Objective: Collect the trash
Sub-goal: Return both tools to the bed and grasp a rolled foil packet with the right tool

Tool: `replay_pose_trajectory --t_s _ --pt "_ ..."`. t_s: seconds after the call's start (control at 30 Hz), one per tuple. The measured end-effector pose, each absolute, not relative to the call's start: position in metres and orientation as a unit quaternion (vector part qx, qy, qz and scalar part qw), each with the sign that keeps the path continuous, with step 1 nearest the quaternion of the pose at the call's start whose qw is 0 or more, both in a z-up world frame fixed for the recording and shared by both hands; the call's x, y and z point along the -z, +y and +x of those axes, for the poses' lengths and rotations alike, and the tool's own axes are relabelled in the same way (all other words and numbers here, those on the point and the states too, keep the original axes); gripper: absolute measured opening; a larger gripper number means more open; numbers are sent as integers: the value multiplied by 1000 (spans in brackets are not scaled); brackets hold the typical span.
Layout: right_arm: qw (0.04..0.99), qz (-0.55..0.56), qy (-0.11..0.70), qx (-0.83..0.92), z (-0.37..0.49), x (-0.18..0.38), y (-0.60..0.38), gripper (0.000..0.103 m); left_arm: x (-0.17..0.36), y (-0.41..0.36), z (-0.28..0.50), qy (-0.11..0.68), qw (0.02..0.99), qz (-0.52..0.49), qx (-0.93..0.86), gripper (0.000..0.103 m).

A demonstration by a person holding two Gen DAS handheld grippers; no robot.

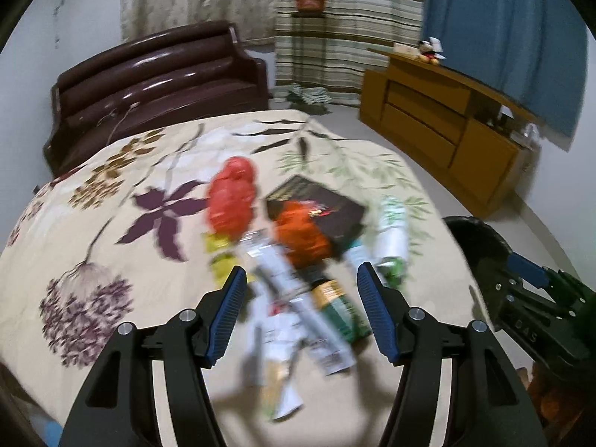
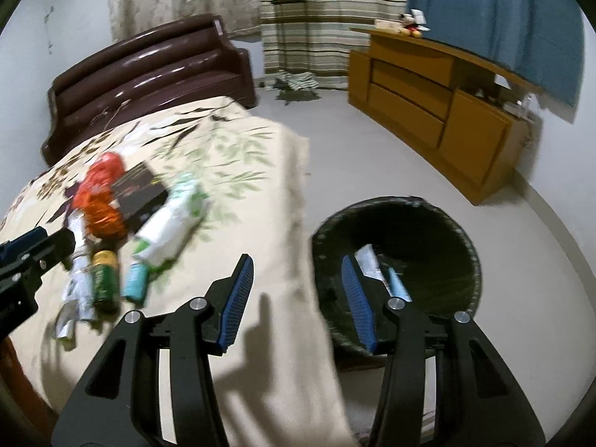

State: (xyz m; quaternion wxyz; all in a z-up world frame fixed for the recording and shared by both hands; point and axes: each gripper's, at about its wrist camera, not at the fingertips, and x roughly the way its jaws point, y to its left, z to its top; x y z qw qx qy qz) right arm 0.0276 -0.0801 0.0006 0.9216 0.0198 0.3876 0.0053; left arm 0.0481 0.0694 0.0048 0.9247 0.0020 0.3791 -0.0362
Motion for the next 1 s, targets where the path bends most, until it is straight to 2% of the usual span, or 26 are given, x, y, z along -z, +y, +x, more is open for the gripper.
replay_pose_trajectory --t_s 0.57,1.0 --pt "913 -38 392 -109 25 -5 37 48 7 173 30 389 919 -33 -50 61" --pt "907 -69 392 -138 30 -4 83 46 12 211 29 390 916 -53 -74 61"
